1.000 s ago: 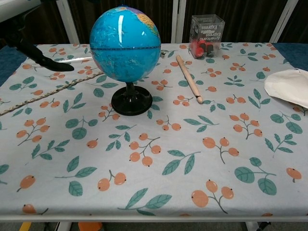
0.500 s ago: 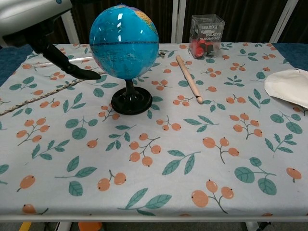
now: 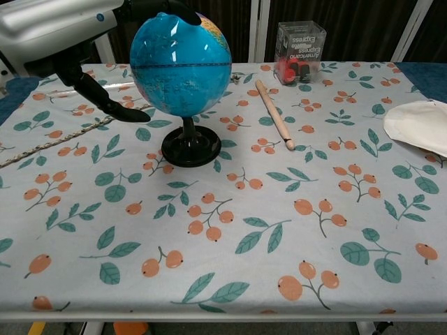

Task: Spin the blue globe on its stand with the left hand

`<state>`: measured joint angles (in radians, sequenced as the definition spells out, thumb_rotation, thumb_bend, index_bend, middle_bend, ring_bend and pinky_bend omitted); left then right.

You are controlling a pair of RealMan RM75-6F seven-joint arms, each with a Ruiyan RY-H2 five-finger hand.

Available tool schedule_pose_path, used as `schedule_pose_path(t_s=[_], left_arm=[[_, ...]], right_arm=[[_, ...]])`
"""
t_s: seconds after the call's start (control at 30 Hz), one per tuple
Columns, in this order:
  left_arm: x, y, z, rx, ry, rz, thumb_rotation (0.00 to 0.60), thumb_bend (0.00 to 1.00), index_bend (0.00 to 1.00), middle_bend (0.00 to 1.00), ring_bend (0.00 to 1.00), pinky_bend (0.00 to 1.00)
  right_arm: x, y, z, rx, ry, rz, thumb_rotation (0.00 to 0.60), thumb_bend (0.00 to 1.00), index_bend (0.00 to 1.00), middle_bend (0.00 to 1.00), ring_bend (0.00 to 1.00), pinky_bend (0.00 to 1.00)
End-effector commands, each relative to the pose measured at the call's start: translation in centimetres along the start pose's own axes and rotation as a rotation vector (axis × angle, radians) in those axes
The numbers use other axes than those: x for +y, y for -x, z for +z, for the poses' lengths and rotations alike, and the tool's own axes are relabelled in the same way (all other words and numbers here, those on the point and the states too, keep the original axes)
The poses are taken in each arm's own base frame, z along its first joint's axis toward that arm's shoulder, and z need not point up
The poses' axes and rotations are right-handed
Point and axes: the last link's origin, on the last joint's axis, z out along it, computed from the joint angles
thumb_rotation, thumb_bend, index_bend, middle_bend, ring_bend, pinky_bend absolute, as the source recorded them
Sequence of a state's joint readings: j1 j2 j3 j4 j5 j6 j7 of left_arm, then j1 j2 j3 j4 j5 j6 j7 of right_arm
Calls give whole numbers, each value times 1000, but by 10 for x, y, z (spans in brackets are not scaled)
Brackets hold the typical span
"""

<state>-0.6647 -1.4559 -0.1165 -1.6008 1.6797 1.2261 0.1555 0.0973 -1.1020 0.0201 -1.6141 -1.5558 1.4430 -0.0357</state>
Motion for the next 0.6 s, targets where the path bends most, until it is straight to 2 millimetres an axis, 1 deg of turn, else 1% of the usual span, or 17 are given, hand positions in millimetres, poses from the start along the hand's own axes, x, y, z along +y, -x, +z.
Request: schedule_pose_path(t_s=[0.03,0.3,0.6], left_arm=[[-1,1,0,-3,-4,-1,600,117,146,110,62,41],[-5,5,-3,-18,-35,12,600,117,147,110,62,41],[-12,2,-9,-19,-59,25,600,117,158,110,62,41]], right_arm=[[0,0,0,1,0,0,600,318,0,0,0,0],[0,0,0,2,1,1,600,318,0,0,0,0],[0,0,0,2,0,0,600,319,0,0,0,0]])
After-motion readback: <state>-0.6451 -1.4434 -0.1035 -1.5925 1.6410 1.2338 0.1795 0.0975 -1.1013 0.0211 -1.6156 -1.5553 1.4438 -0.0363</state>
